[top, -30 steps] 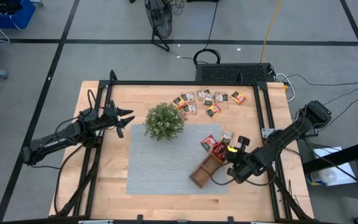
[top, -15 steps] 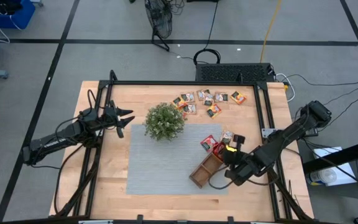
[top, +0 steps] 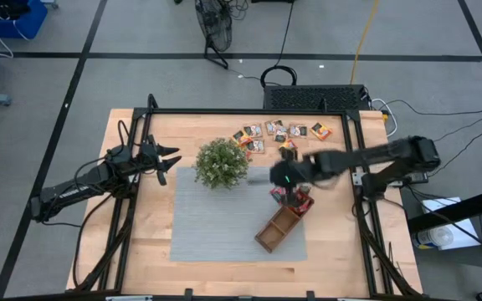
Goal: Pick & Place Tea
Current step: Put the strawberry tea sachet into the brown organizer
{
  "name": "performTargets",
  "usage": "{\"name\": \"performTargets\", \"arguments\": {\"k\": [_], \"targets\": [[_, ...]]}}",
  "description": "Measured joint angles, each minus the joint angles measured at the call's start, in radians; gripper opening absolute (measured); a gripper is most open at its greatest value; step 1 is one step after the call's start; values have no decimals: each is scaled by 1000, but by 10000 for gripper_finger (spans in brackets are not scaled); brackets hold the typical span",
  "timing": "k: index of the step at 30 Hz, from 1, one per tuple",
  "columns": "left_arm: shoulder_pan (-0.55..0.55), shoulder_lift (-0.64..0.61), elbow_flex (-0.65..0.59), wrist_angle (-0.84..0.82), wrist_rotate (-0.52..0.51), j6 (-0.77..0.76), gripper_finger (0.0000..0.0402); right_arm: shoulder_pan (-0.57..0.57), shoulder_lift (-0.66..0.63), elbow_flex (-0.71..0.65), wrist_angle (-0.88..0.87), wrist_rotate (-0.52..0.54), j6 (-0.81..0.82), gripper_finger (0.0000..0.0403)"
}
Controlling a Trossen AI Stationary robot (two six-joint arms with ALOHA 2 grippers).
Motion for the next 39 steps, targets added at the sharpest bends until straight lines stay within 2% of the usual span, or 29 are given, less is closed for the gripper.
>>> {"name": "performTargets", "arguments": {"k": [3, 6, 12, 16, 19, 29, 34, 37, 39], "targets": [[0, 0, 0, 0, 0, 0, 147, -85, 71, 21, -7, -91, -130, 33], [0, 0, 0, 0, 0, 0, 147, -90, 161, 23, -20, -148, -176, 94], [0, 0, 0, 0, 0, 0, 147, -72, 302, 24, -69, -150, -162, 235], [0, 0, 0, 0, 0, 0, 147, -61, 324, 25, -72, -149, -150, 283], [0, 0, 0, 0, 0, 0, 147, -63, 330, 25, -73, -150, -154, 289], [0, 0, 0, 0, 0, 0, 148, -77, 327, 26, -62, -142, -202, 267], [0, 0, 0, 0, 0, 0, 147, -77, 318, 81, -85, -143, -210, 265], [0, 0, 0, 0, 0, 0, 147, -72, 292, 128, -121, -161, -195, 265], [0, 0, 0, 0, 0, 0, 147, -61, 260, 143, -139, -214, -158, 265]]}}
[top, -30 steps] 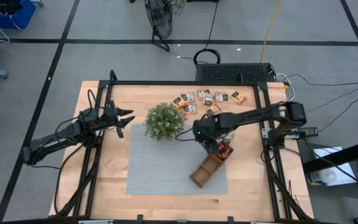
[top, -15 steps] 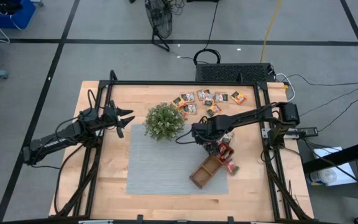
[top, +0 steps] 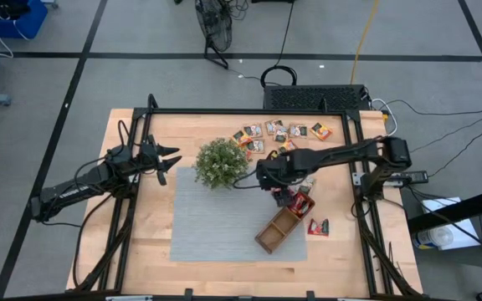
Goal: Pick & Place Tea
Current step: Put the strawberry tea sachet into the brown organizer
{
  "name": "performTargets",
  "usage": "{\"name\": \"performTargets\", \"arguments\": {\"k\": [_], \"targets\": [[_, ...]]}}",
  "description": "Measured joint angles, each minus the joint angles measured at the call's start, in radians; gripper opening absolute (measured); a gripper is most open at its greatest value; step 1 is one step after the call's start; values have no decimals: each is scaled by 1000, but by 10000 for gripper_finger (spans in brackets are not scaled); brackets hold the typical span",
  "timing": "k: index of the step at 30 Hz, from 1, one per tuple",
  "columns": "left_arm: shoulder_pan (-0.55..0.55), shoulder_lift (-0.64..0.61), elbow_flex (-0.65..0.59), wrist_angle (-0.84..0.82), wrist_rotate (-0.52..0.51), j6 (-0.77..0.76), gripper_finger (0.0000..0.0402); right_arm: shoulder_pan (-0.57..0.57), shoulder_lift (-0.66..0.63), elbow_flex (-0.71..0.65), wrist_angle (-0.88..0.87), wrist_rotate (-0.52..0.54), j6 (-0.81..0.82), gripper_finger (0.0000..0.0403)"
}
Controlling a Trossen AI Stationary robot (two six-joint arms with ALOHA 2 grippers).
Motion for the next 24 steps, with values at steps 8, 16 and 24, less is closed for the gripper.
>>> {"name": "performTargets", "arguments": {"k": [8, 16, 24], "targets": [[0, 0, 0, 0, 0, 0, 147, 132, -201, 2, -192, -294, 472, 265], [0, 0, 0, 0, 0, 0, 147, 416, -410, -92, -259, -92, 935, 265], [0, 0, 0, 0, 0, 0, 147, 584, -470, -347, -176, 23, 1122, 265]]}}
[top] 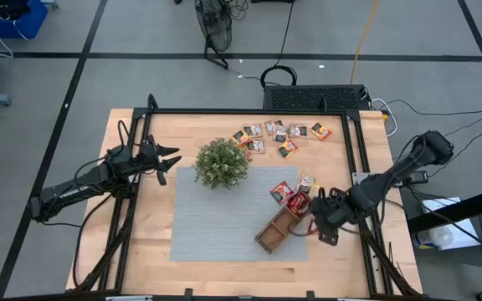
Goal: Pick & Place Tea
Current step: Put the strawberry tea sachet into the brown organizer
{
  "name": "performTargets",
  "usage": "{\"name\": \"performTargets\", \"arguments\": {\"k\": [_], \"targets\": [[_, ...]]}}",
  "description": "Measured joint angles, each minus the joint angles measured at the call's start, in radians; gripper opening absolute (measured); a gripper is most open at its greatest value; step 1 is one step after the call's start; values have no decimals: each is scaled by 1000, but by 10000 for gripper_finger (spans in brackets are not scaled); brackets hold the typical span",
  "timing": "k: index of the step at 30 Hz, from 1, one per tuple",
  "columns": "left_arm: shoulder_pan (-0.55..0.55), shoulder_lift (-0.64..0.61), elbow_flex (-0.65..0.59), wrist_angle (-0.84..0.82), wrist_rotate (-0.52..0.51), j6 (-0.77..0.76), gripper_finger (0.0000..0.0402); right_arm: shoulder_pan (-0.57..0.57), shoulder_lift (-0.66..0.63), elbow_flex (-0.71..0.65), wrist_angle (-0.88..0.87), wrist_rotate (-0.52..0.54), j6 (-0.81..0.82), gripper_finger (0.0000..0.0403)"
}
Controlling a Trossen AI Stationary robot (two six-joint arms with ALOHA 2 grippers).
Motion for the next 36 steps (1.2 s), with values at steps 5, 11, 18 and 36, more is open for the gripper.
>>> {"name": "performTargets", "arguments": {"k": [5, 11, 18, 36], "targets": [[0, 0, 0, 0, 0, 0, 147, 38, 0, -181, 204, -36, 13, 265], [0, 0, 0, 0, 0, 0, 148, 37, 0, -287, 280, -30, 11, 265], [0, 0, 0, 0, 0, 0, 147, 35, 0, -324, 336, 19, -54, 265], [0, 0, 0, 0, 0, 0, 147, 35, 60, -326, 448, -38, -100, 159]]}}
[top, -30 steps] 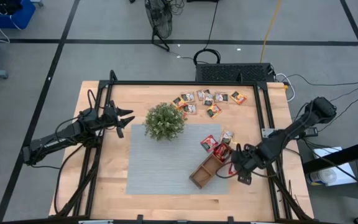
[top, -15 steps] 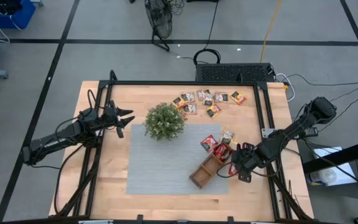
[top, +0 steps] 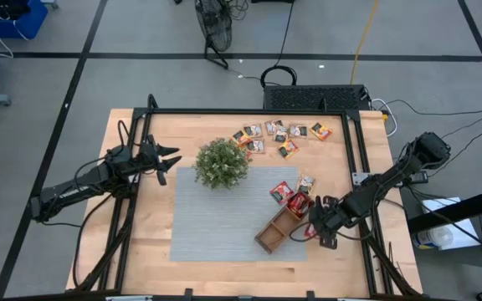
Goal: Pick & Place Tea
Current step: Put the strawberry tea sachet into the brown organizer
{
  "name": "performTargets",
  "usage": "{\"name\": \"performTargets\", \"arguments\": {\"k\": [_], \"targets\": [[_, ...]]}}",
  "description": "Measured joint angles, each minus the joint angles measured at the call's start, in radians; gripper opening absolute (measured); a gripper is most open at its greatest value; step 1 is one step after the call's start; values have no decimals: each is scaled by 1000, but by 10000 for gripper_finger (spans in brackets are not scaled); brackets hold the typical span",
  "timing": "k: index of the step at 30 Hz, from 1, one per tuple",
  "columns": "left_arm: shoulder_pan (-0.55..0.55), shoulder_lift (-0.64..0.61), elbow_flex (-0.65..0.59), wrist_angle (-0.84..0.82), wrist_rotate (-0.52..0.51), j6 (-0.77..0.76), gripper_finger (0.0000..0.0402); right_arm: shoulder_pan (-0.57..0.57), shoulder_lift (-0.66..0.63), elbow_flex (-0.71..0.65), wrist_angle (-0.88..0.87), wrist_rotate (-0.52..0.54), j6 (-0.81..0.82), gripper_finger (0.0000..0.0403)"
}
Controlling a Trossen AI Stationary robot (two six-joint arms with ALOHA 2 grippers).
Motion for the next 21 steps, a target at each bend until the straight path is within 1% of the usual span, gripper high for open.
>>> {"name": "performTargets", "arguments": {"k": [2, 4, 5, 6, 10, 12, 14, 18, 20, 21], "targets": [[0, 0, 0, 0, 0, 0, 147, 1, -6, 0, 21, -15, 0, 106], [0, 0, 0, 0, 0, 0, 147, 2, -15, 0, 46, -33, 0, 44], [0, 0, 0, 0, 0, 0, 147, 2, -21, 1, 59, -41, -2, 23], [0, 0, 0, 0, 0, 0, 147, 4, -31, 3, 72, -43, -3, 14], [0, 0, 0, 0, 0, 0, 147, 21, -80, 28, 111, 16, -23, 3], [0, 0, 0, 0, 0, 0, 147, 38, -117, 46, 121, 86, -41, 2], [0, 0, 0, 0, 0, 0, 147, 57, -156, 63, 125, 178, -76, 1], [0, 0, 0, 0, 0, 0, 147, 95, -215, 67, 78, 425, -156, 1], [0, 0, 0, 0, 0, 0, 148, 103, -219, 63, 31, 513, -175, 1], [0, 0, 0, 0, 0, 0, 147, 103, -218, 47, 22, 541, -178, 1]]}}
